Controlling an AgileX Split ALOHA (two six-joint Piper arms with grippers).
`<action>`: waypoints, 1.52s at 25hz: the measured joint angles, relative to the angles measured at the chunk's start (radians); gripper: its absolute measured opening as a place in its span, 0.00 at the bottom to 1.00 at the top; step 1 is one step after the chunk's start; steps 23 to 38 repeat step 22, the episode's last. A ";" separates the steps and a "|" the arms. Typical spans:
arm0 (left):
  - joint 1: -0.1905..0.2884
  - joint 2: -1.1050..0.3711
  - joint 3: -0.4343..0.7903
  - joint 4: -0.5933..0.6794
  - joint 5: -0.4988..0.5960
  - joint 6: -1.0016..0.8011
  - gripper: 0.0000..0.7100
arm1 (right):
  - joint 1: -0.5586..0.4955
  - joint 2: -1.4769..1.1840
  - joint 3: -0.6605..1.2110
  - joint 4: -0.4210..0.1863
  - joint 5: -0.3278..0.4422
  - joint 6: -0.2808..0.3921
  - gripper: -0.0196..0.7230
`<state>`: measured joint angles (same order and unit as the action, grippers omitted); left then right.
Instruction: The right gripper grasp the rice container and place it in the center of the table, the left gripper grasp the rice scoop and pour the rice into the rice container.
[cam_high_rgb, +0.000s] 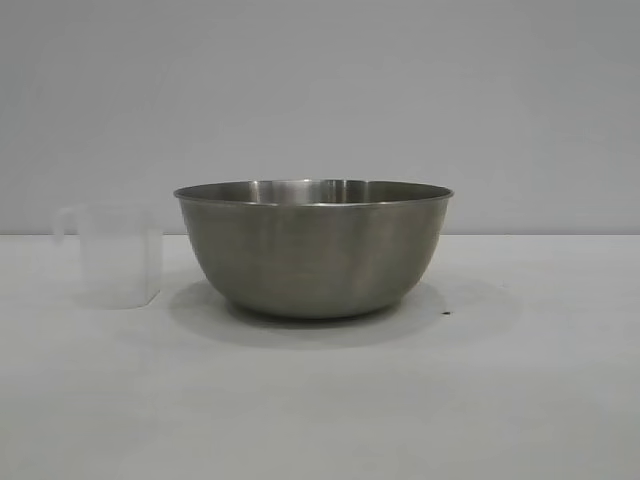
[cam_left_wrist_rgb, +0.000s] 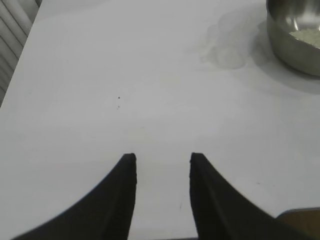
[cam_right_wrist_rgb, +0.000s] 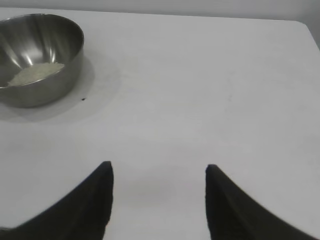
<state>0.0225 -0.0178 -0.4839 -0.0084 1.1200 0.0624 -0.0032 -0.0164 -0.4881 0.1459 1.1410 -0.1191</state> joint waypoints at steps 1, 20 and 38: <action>0.000 0.000 0.000 0.002 0.000 -0.006 0.30 | 0.000 0.000 0.000 0.000 0.000 0.000 0.51; 0.000 0.000 0.000 0.034 0.000 -0.056 0.30 | 0.000 0.000 0.000 0.000 0.000 0.000 0.51; 0.000 0.000 0.000 0.034 0.000 -0.056 0.30 | 0.000 0.000 0.000 0.000 0.000 0.000 0.51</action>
